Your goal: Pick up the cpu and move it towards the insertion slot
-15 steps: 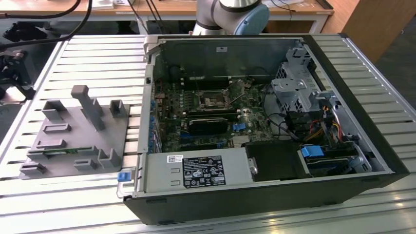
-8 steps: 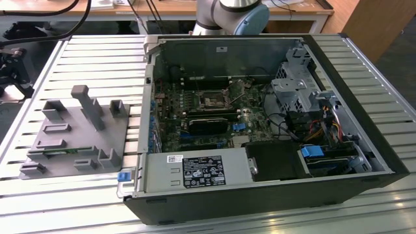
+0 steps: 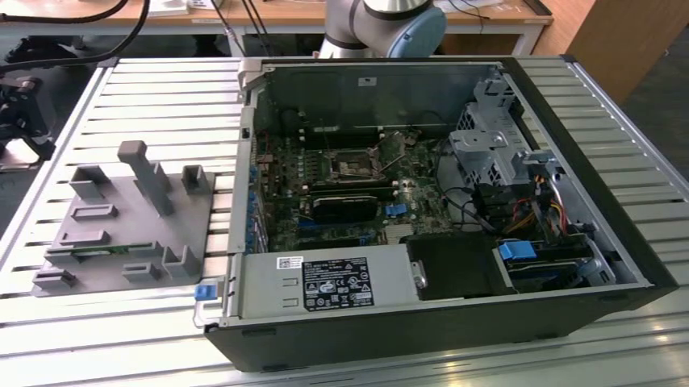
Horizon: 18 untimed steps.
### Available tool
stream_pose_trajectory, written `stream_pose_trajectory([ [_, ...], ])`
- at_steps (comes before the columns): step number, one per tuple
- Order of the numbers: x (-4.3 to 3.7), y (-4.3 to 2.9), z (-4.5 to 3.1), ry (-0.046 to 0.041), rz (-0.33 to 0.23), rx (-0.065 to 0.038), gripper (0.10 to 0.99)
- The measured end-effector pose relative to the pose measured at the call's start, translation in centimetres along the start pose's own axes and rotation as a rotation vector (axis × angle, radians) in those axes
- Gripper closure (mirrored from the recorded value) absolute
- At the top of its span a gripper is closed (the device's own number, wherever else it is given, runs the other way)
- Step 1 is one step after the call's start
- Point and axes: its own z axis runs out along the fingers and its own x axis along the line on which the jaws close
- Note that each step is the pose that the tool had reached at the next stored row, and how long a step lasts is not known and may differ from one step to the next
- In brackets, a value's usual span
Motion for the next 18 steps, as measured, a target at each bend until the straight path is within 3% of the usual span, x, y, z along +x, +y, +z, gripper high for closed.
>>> stream_pose_trajectory([
  [18, 0.00, 0.04, -0.97, 0.0001, 0.000, 0.000, 0.541],
])
